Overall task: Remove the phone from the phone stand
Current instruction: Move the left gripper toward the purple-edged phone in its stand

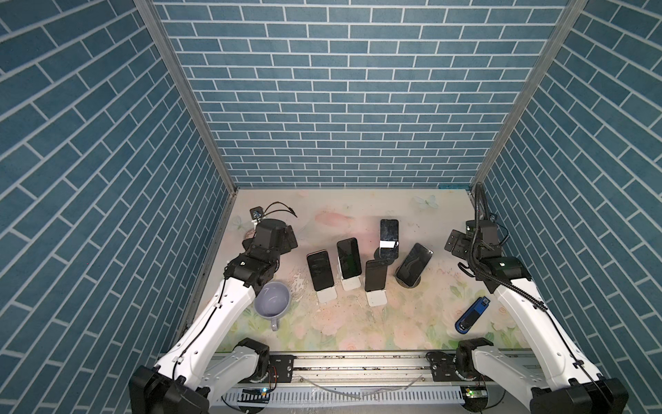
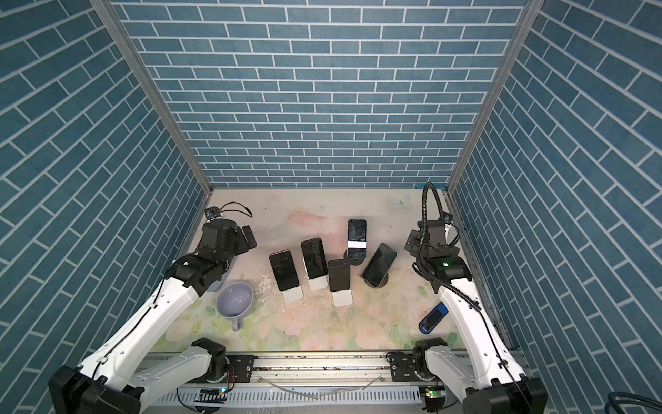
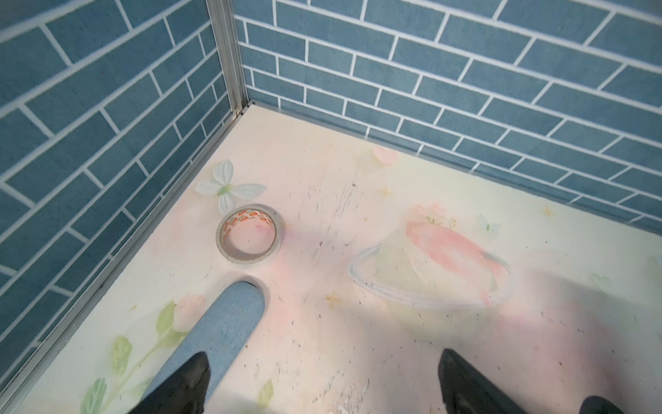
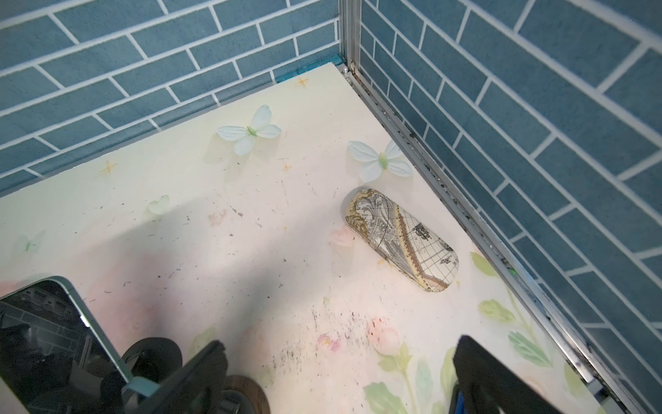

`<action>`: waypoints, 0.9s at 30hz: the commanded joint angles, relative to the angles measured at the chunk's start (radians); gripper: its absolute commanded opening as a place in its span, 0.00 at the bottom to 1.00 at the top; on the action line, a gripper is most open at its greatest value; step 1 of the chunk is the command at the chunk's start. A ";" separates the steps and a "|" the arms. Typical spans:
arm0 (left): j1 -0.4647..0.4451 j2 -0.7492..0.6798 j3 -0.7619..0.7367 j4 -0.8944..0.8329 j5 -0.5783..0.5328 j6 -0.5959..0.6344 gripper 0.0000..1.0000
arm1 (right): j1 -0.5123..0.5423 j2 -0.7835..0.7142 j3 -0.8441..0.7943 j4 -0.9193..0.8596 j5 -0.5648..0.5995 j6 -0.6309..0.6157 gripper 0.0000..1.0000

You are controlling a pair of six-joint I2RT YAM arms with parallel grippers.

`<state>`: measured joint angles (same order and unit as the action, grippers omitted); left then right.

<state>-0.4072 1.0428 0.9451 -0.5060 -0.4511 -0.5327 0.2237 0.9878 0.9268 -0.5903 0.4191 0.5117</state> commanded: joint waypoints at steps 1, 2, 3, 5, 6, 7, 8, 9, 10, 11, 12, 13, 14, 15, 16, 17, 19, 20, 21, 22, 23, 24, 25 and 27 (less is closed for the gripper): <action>-0.111 0.011 0.035 -0.177 -0.127 -0.146 1.00 | 0.012 -0.002 0.034 -0.077 -0.015 0.074 0.99; -0.155 0.011 0.034 -0.186 -0.153 -0.180 1.00 | 0.012 0.001 0.028 -0.072 -0.017 0.074 0.99; -0.192 0.010 0.032 -0.194 -0.175 -0.214 1.00 | 0.012 0.006 0.022 -0.065 -0.018 0.074 0.99; -0.263 0.013 0.031 -0.200 -0.210 -0.276 1.00 | 0.012 0.015 0.007 -0.049 -0.017 0.076 0.99; -0.292 0.014 0.029 -0.206 -0.225 -0.306 1.00 | 0.012 0.019 -0.002 -0.040 -0.018 0.075 0.99; -0.319 0.016 0.029 -0.211 -0.242 -0.334 1.00 | 0.012 0.024 -0.008 -0.031 -0.021 0.073 0.99; -0.346 0.019 0.033 -0.231 -0.268 -0.367 1.00 | 0.012 0.029 -0.016 -0.020 -0.024 0.069 0.99; -0.369 0.019 0.038 -0.250 -0.294 -0.396 1.00 | 0.012 0.033 -0.024 -0.013 -0.028 0.063 0.99; -0.392 0.021 0.045 -0.272 -0.319 -0.425 1.00 | 0.012 0.038 -0.031 -0.004 -0.028 0.057 0.99; -0.412 0.020 0.050 -0.287 -0.337 -0.448 1.00 | 0.012 0.042 -0.040 0.003 -0.027 0.051 0.99; -0.428 0.018 0.053 -0.293 -0.344 -0.461 1.00 | 0.012 0.047 -0.049 0.010 -0.025 0.045 0.99; -0.442 0.021 0.056 -0.297 -0.347 -0.475 1.00 | 0.012 0.052 -0.060 0.021 -0.023 0.038 0.99; -0.453 0.024 0.059 -0.298 -0.343 -0.488 1.00 | 0.012 0.057 -0.070 0.032 -0.022 0.029 0.99; -0.460 0.030 0.061 -0.296 -0.334 -0.496 1.00 | 0.012 0.061 -0.078 0.041 -0.022 0.022 0.99; -0.467 0.038 0.064 -0.295 -0.323 -0.504 1.00 | 0.012 0.069 -0.086 0.050 -0.023 0.014 0.99; -0.471 0.047 0.067 -0.286 -0.309 -0.502 1.00 | 0.012 0.078 -0.094 0.060 -0.026 0.004 0.99; -0.485 0.075 0.074 -0.271 -0.291 -0.497 1.00 | 0.012 0.094 -0.104 0.077 -0.037 -0.019 0.99; -0.490 0.093 0.083 -0.274 -0.285 -0.496 1.00 | 0.011 0.103 -0.109 0.084 -0.040 -0.028 0.99; -0.494 0.109 0.093 -0.278 -0.280 -0.498 1.00 | 0.011 0.111 -0.111 0.089 -0.042 -0.033 0.99; -0.500 0.127 0.106 -0.282 -0.277 -0.499 1.00 | 0.011 0.120 -0.111 0.091 -0.043 -0.042 0.99; -0.509 0.145 0.119 -0.288 -0.277 -0.501 1.00 | 0.011 0.128 -0.112 0.090 -0.042 -0.049 0.99; -0.516 0.158 0.131 -0.293 -0.279 -0.502 1.00 | 0.011 0.133 -0.114 0.090 -0.038 -0.055 0.99; -0.527 0.172 0.143 -0.300 -0.283 -0.503 1.00 | 0.009 0.135 -0.115 0.090 -0.033 -0.062 0.99; -0.543 0.196 0.166 -0.315 -0.290 -0.513 1.00 | 0.009 0.130 -0.122 0.092 -0.019 -0.075 0.99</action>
<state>-0.9291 1.2224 1.0687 -0.7753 -0.7280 -1.0248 0.2310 1.1221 0.8307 -0.5137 0.3824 0.4763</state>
